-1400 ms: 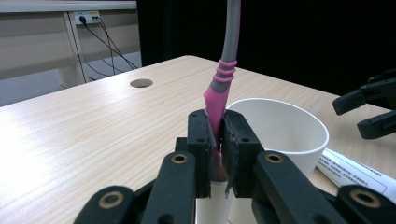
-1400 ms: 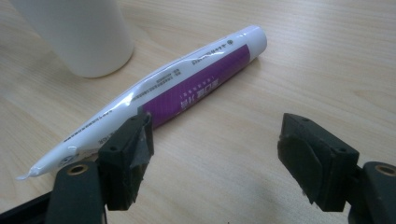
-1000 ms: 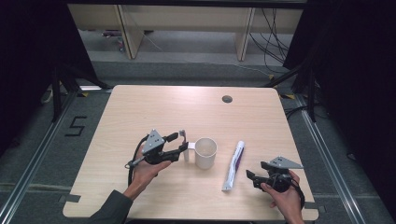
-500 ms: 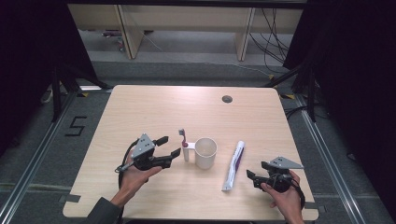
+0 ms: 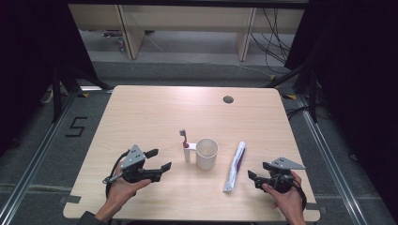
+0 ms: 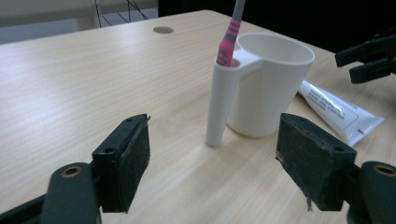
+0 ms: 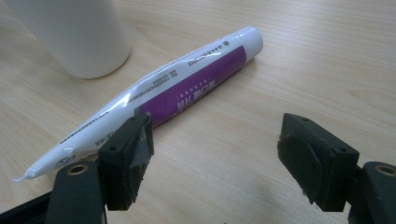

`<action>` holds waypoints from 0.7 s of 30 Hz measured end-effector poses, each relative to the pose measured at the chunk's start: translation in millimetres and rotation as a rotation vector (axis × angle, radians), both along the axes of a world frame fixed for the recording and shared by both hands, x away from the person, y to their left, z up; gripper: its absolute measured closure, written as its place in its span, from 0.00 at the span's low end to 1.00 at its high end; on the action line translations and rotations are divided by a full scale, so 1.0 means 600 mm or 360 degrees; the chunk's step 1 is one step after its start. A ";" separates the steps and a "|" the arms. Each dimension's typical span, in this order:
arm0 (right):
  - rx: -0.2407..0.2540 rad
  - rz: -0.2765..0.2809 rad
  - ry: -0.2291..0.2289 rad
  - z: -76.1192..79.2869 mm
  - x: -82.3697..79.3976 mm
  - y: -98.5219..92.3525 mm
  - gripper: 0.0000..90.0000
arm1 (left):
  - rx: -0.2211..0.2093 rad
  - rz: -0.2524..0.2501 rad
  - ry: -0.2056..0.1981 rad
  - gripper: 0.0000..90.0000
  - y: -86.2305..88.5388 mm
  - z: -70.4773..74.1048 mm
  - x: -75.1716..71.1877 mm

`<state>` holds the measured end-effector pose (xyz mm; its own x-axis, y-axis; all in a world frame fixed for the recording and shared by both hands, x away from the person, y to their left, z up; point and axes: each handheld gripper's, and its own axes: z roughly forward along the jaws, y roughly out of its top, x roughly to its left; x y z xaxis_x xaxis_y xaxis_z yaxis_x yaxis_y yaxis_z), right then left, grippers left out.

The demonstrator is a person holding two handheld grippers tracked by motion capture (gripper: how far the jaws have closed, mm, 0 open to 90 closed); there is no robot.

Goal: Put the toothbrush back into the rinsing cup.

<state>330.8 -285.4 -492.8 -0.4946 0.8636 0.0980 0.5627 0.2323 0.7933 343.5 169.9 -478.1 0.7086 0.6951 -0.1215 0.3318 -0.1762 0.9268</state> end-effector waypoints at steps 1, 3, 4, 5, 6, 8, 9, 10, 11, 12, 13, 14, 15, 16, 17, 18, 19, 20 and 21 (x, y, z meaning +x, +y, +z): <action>-0.0010 -0.0003 -0.0014 0.000 0.000 -0.001 0.31 | 0.0014 0.0007 0.0000 0.28 0.004 -0.002 -0.004; -0.0005 0.0007 -0.0009 0.000 0.001 -0.001 0.31 | 0.0035 0.0018 0.0007 0.27 0.011 -0.006 -0.009; -0.0006 0.0005 -0.0006 0.000 0.001 -0.001 0.31 | 0.0048 0.0018 0.0011 0.27 0.014 -0.008 -0.011; -0.0011 0.0007 -0.0013 0.000 0.001 -0.001 0.31 | 0.0056 0.0012 0.0010 0.27 0.018 -0.010 -0.012; -0.0007 -0.0002 -0.0006 0.000 0.000 0.000 0.31 | 0.0087 0.0030 0.0006 0.27 0.022 -0.010 -0.016; -0.0009 0.0000 -0.0013 0.000 0.001 0.000 0.31 | 0.0082 0.0052 0.0017 0.27 0.031 -0.012 -0.019; -0.0009 -0.0004 -0.0009 0.000 0.001 0.000 0.31 | 0.0074 0.0050 0.0019 0.26 0.034 -0.013 -0.020; -0.0002 -0.0007 -0.0002 0.000 0.000 0.000 0.31 | 0.0078 0.0062 0.0028 0.26 0.037 -0.013 -0.022; -0.0003 -0.0007 -0.0004 0.000 0.000 0.000 0.31 | 0.0072 0.0059 0.0032 0.26 0.040 -0.015 -0.024; -0.0008 -0.0006 -0.0014 0.000 0.000 -0.001 0.31 | 0.0084 0.0071 0.0037 0.26 0.043 -0.017 -0.028; 0.0034 -0.0026 0.0036 0.001 -0.002 0.003 0.31 | 0.0093 0.0074 0.0048 0.26 0.048 -0.020 -0.032; 0.0040 -0.0026 0.0026 0.000 -0.001 0.003 0.31 | 0.0088 0.0073 0.0051 0.26 0.049 -0.022 -0.032; 0.0035 -0.0018 0.0020 0.000 0.000 0.002 0.31 | 0.0108 0.0080 0.0065 0.26 0.052 -0.025 -0.035; 0.0030 -0.0029 0.0034 0.001 -0.002 0.003 0.31 | 0.0114 0.0083 0.0066 0.26 0.055 -0.027 -0.037; -0.0009 -0.0023 0.0007 0.000 0.001 0.002 0.31 | 0.0109 0.0091 0.0074 0.26 0.057 -0.029 -0.038; -0.0015 -0.0032 -0.0011 0.001 0.000 0.003 0.31 | 0.0112 0.0091 0.0077 0.26 0.060 -0.030 -0.039; 0.0012 0.0004 -0.0020 0.001 0.001 0.002 0.31 | 0.0108 0.0108 0.0083 0.26 0.061 -0.031 -0.041; 0.0002 0.0001 -0.0008 0.001 0.002 0.002 0.31 | 0.0102 0.0100 0.0078 0.26 0.063 -0.031 -0.040; -0.0011 -0.0015 -0.0006 0.000 0.002 0.003 0.31 | 0.0111 0.0112 0.0081 0.26 0.064 -0.030 -0.042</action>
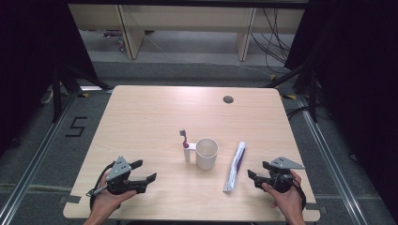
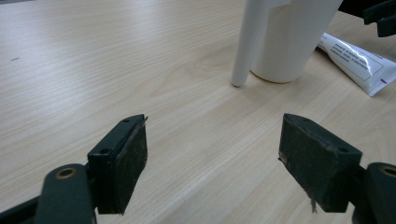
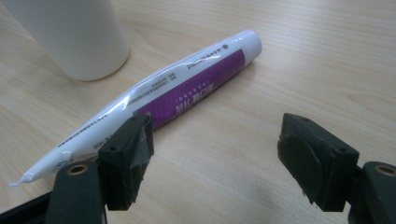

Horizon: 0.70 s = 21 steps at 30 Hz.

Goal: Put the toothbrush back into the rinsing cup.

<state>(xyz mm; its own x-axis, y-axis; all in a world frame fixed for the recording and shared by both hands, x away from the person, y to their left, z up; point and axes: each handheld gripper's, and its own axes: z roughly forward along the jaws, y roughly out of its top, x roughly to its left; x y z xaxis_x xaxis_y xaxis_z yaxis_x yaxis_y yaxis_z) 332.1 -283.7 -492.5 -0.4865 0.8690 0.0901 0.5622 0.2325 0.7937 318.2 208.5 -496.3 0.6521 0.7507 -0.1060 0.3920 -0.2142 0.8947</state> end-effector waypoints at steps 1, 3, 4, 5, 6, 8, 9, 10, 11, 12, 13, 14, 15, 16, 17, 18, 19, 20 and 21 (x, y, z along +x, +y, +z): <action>0.0004 -0.0012 0.0001 0.001 0.000 0.001 0.31 | -0.0002 -0.0005 -0.0003 0.26 0.001 0.000 -0.001; -0.0008 0.0010 -0.0014 0.002 0.001 -0.003 0.31 | -0.0021 -0.0001 -0.0004 0.26 0.001 -0.001 -0.003; 0.0033 -0.0016 0.0035 0.003 -0.002 0.001 0.31 | 0.0002 0.0005 0.0003 0.26 0.003 0.000 -0.005; 0.0038 -0.0023 0.0047 0.004 -0.002 0.001 0.31 | 0.0001 0.0001 0.0003 0.26 0.002 -0.001 -0.007; 0.0025 -0.0001 0.0007 0.002 0.002 -0.002 0.31 | 0.0009 -0.0004 0.0008 0.26 0.003 -0.001 -0.008; -0.0022 -0.0014 -0.0044 0.003 0.004 -0.003 0.31 | 0.0015 -0.0010 0.0017 0.26 0.003 -0.002 -0.010; 0.0013 0.0000 -0.0017 0.003 0.005 -0.002 0.31 | 0.0015 -0.0002 0.0026 0.26 0.002 -0.003 -0.013; -0.0004 0.0000 -0.0032 0.004 0.006 -0.004 0.31 | 0.0007 -0.0009 0.0027 0.26 0.002 -0.003 -0.014; 0.0031 -0.0021 0.0018 0.005 0.003 -0.001 0.31 | 0.0009 -0.0007 0.0023 0.26 0.001 -0.002 -0.016; 0.0047 -0.0029 0.0021 0.006 0.003 0.001 0.31 | 0.0029 -0.0006 0.0028 0.26 0.002 -0.001 -0.019; 0.0036 -0.0024 0.0003 0.005 0.004 0.000 0.31 | 0.0017 -0.0010 0.0035 0.26 0.001 -0.002 -0.021; 0.0012 -0.0003 -0.0029 0.006 0.007 -0.003 0.31 | 0.0011 -0.0018 0.0037 0.26 0.000 -0.003 -0.022; -0.0004 0.0006 -0.0052 0.007 0.009 -0.004 0.31 | 0.0020 -0.0019 0.0042 0.25 0.000 -0.003 -0.024; -0.0005 0.0004 -0.0042 0.008 0.009 -0.003 0.31 | 0.0028 -0.0029 0.0042 0.25 0.000 -0.003 -0.026; 0.0001 -0.0006 -0.0048 0.008 0.011 -0.003 0.31 | 0.0032 -0.0025 0.0045 0.25 -0.001 -0.004 -0.027; 0.0009 0.0008 -0.0054 0.009 0.013 -0.003 0.32 | 0.0033 -0.0027 0.0047 0.25 0.000 -0.004 -0.028; -0.0004 -0.0002 -0.0054 0.010 0.013 -0.002 0.32 | 0.0023 -0.0021 0.0055 0.25 -0.001 -0.005 -0.029; 0.0003 -0.0008 -0.0065 0.011 0.015 -0.001 0.32 | 0.0000 -0.0027 0.0060 0.25 -0.001 -0.005 -0.029; 0.0002 0.0002 -0.0082 0.012 0.017 -0.002 0.32 | -0.0010 -0.0022 0.0062 0.25 -0.001 -0.005 -0.030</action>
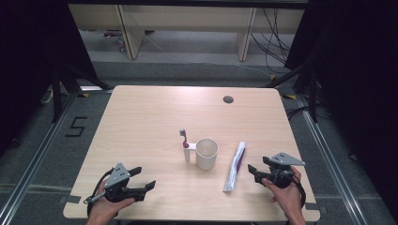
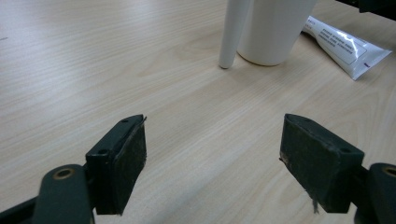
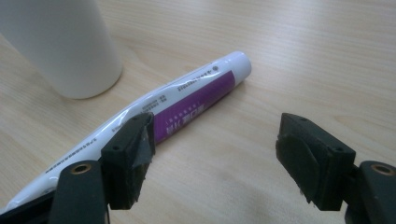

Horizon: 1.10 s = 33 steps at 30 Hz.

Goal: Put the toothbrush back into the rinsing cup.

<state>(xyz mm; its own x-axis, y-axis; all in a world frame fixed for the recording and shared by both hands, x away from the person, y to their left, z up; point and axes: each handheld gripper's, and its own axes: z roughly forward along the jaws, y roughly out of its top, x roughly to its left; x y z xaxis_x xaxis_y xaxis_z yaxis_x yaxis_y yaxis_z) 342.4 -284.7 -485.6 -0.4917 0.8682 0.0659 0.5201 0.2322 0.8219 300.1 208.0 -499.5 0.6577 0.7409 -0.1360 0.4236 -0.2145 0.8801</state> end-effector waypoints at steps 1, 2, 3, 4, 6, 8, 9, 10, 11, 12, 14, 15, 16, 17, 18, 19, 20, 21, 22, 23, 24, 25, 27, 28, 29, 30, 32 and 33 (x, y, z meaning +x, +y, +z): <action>-0.0004 -0.0008 0.0005 0.001 0.000 0.001 0.32 | 0.0011 0.0006 -0.0001 0.25 0.000 0.001 -0.001; 0.0002 -0.0010 0.0006 0.001 0.001 0.002 0.32 | 0.0016 0.0009 -0.0001 0.25 0.001 0.002 -0.002; 0.0007 -0.0009 0.0009 0.001 0.004 0.001 0.32 | 0.0016 0.0010 0.0000 0.25 0.001 0.002 -0.003; 0.0006 -0.0015 -0.0004 0.000 0.005 0.001 0.32 | 0.0006 0.0004 -0.0003 0.25 0.001 0.002 -0.002; 0.0047 -0.0054 0.0057 0.002 0.008 0.003 0.32 | 0.0016 0.0006 0.0005 0.24 0.002 0.002 -0.003; 0.0033 -0.0046 0.0039 0.003 0.016 0.000 0.32 | 0.0032 0.0023 0.0023 0.24 0.002 0.001 -0.005; 0.0047 -0.0047 0.0055 0.002 0.021 0.001 0.32 | 0.0015 0.0017 0.0026 0.24 0.002 -0.001 -0.005; 0.0021 -0.0049 0.0056 0.003 0.025 -0.001 0.32 | 0.0026 0.0019 0.0033 0.24 0.002 -0.002 -0.005; 0.0004 -0.0038 0.0031 0.001 0.031 -0.002 0.32 | 0.0038 0.0025 0.0037 0.24 0.002 -0.003 -0.005; 0.0018 -0.0057 0.0062 0.003 0.031 0.000 0.32 | 0.0042 0.0025 0.0043 0.24 0.003 -0.004 -0.005; -0.0013 -0.0047 0.0012 0.003 0.041 -0.004 0.33 | 0.0030 0.0023 0.0048 0.24 0.002 -0.006 -0.005; -0.0006 -0.0053 0.0018 0.005 0.044 -0.004 0.34 | 0.0036 0.0025 0.0051 0.24 0.002 -0.007 -0.006; -0.0002 -0.0079 0.0020 0.006 0.046 -0.002 0.34 | 0.0043 0.0028 0.0055 0.24 0.001 -0.008 -0.007; -0.0010 -0.0064 0.0007 0.008 0.050 -0.004 0.34 | 0.0053 0.0027 0.0057 0.24 0.002 -0.008 -0.007; -0.0015 -0.0074 0.0005 0.009 0.054 -0.004 0.34 | 0.0047 0.0022 0.0058 0.24 0.002 -0.009 -0.007; 0.0000 -0.0062 -0.0004 0.009 0.057 -0.003 0.34 | 0.0041 0.0017 0.0055 0.24 0.001 -0.011 -0.007; -0.0008 -0.0077 -0.0014 0.010 0.058 -0.001 0.34 | 0.0047 0.0022 0.0051 0.24 0.001 -0.012 -0.007; -0.0012 -0.0069 0.0005 0.012 0.060 -0.002 0.35 | 0.0062 0.0031 0.0053 0.24 0.002 -0.012 -0.007; 0.0001 -0.0092 -0.0010 0.012 0.061 0.001 0.35 | 0.0062 0.0027 0.0052 0.24 0.003 -0.013 -0.006; -0.0013 -0.0069 -0.0021 0.012 0.065 -0.001 0.35 | 0.0051 0.0040 0.0054 0.24 0.002 -0.014 -0.006; -0.0017 -0.0070 -0.0026 0.012 0.066 0.001 0.35 | 0.0063 0.0043 0.0060 0.24 0.004 -0.016 -0.004; -0.0028 -0.0063 -0.0005 0.012 0.068 0.001 0.35 | 0.0052 0.0060 0.0067 0.24 0.004 -0.017 -0.003; -0.0021 -0.0058 0.0007 0.010 0.074 0.002 0.35 | 0.0048 0.0053 0.0075 0.24 0.006 -0.019 -0.001; -0.0006 -0.0087 0.0026 0.011 0.073 0.006 0.35 | 0.0041 0.0056 0.0072 0.24 0.006 -0.020 -0.001; -0.0003 -0.0089 0.0026 0.011 0.076 0.005 0.35 | 0.0038 0.0055 0.0072 0.24 0.005 -0.019 -0.001; -0.0013 -0.0088 0.0022 0.012 0.080 0.005 0.35 | 0.0042 0.0051 0.0070 0.24 0.005 -0.019 -0.001; -0.0020 -0.0068 -0.0012 0.013 0.088 0.000 0.36 | 0.0051 0.0043 0.0059 0.24 0.004 -0.019 -0.002; 0.0006 -0.0095 0.0000 0.013 0.090 0.004 0.36 | 0.0054 0.0042 0.0057 0.24 0.004 -0.018 -0.003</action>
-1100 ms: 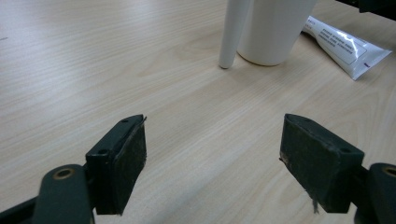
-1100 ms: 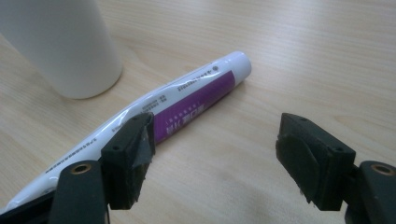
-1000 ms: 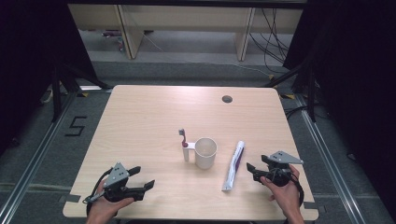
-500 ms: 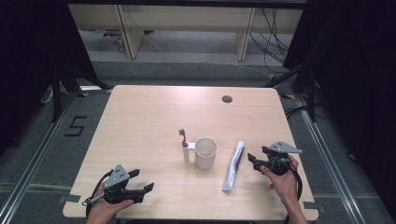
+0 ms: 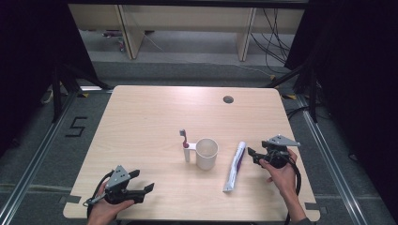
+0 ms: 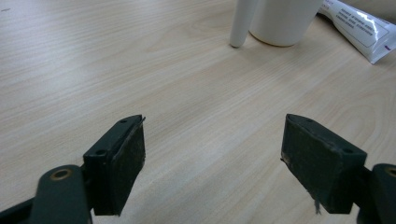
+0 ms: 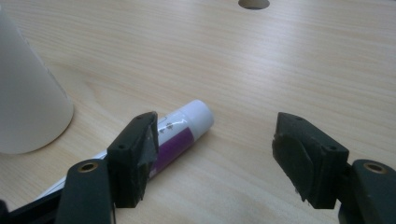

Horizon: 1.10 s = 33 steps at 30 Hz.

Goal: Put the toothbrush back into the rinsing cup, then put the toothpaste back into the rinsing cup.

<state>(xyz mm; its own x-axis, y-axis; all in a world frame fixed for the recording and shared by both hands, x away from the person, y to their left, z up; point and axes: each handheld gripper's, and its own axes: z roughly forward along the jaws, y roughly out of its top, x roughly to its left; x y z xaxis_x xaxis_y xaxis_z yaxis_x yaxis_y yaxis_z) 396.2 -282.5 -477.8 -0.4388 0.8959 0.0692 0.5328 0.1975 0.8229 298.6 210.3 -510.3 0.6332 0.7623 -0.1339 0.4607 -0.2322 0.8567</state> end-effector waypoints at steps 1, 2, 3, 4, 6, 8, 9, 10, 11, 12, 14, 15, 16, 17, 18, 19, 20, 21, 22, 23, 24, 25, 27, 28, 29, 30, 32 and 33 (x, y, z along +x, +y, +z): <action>-0.0005 -0.0002 0.0019 0.003 0.001 0.000 0.36 | 0.0002 -0.0014 -0.0008 0.24 -0.001 0.000 0.000; 0.0012 -0.0022 0.0015 0.005 0.004 0.002 0.36 | 0.0016 -0.0013 -0.0013 0.24 -0.002 0.001 -0.002; -0.0002 -0.0005 0.0000 0.007 0.008 0.003 0.37 | 0.0012 -0.0024 -0.0019 0.24 -0.002 0.001 -0.001; -0.0025 0.0027 -0.0013 0.010 0.014 0.002 0.38 | 0.0003 -0.0021 -0.0019 0.24 -0.004 0.001 -0.002; -0.0026 0.0023 -0.0002 0.015 0.020 0.009 0.40 | 0.0013 -0.0019 -0.0022 0.24 -0.005 0.002 -0.002; -0.0067 0.0037 -0.0023 0.020 0.027 0.013 0.41 | 0.0015 -0.0023 -0.0020 0.24 -0.005 0.003 -0.001; -0.0084 0.0048 -0.0041 0.022 0.031 0.012 0.42 | 0.0014 -0.0029 -0.0022 0.24 -0.005 0.002 0.000; -0.0034 0.0030 -0.0010 0.022 0.032 0.017 0.43 | 0.0016 -0.0029 -0.0023 0.24 -0.005 0.001 0.000; -0.0054 0.0035 0.0002 0.023 0.037 0.018 0.43 | 0.0022 -0.0034 -0.0022 0.24 -0.006 0.001 0.000; -0.0060 0.0046 0.0006 0.023 0.041 0.019 0.44 | 0.0022 -0.0035 -0.0020 0.24 -0.006 0.000 0.000; -0.0050 0.0055 0.0011 0.021 0.049 0.023 0.48 | 0.0025 -0.0044 -0.0023 0.24 -0.007 0.000 0.001; -0.0073 0.0060 0.0016 0.021 0.051 0.024 0.49 | 0.0030 -0.0050 -0.0021 0.24 -0.008 0.000 0.000; -0.0084 0.0067 0.0015 0.020 0.054 0.026 0.52 | 0.0032 -0.0048 -0.0025 0.24 -0.007 0.001 -0.002; -0.0089 0.0105 0.0013 0.019 0.058 0.029 0.60 | 0.0024 -0.0059 -0.0035 0.24 -0.007 0.001 -0.002; -0.0126 0.0152 0.0012 0.019 0.062 0.030 0.62 | 0.0030 -0.0048 -0.0037 0.24 -0.006 0.003 -0.003; -0.0150 0.0155 0.0013 0.017 0.064 0.035 0.64 | 0.0024 -0.0044 -0.0037 0.24 -0.006 0.003 -0.003; -0.0181 0.0188 0.0012 0.016 0.067 0.039 0.68 | 0.0020 -0.0046 -0.0035 0.24 -0.006 0.003 -0.004; -0.0162 0.0191 0.0032 0.016 0.067 0.043 0.71 | 0.0020 -0.0048 -0.0038 0.24 -0.005 0.002 -0.004; -0.0162 0.0207 0.0034 0.016 0.069 0.047 0.74 | 0.0022 -0.0050 -0.0038 0.24 -0.005 0.003 -0.004; -0.0160 0.0210 0.0041 0.015 0.070 0.053 0.76 | 0.0037 -0.0057 -0.0040 0.24 -0.003 0.003 -0.004; -0.0161 0.0218 0.0064 0.016 0.071 0.058 0.79 | 0.0035 -0.0056 -0.0040 0.24 -0.003 0.003 -0.004; -0.0168 0.0236 0.0087 0.015 0.073 0.062 0.82 | 0.0036 -0.0056 -0.0038 0.24 -0.003 0.002 -0.004; -0.0173 0.0244 0.0086 0.011 0.078 0.070 0.88 | 0.0026 -0.0055 -0.0037 0.24 -0.004 0.002 -0.005; -0.0190 0.0266 0.0101 0.006 0.082 0.075 0.91 | 0.0021 -0.0055 -0.0036 0.25 -0.005 0.001 -0.005; -0.0225 0.0296 0.0085 0.003 0.086 0.076 0.93 | 0.0019 -0.0057 -0.0035 0.25 -0.006 0.001 -0.005; -0.0225 0.0290 0.0115 0.000 0.086 0.081 0.94 | 0.0025 -0.0054 -0.0033 0.25 -0.006 0.001 -0.006; -0.0250 0.0321 0.0126 -0.005 0.092 0.085 0.96 | 0.0027 -0.0074 -0.0030 0.25 -0.006 0.001 -0.006; -0.0255 0.0324 0.0140 -0.007 0.093 0.088 0.97 | 0.0032 -0.0076 -0.0029 0.25 -0.006 0.001 -0.006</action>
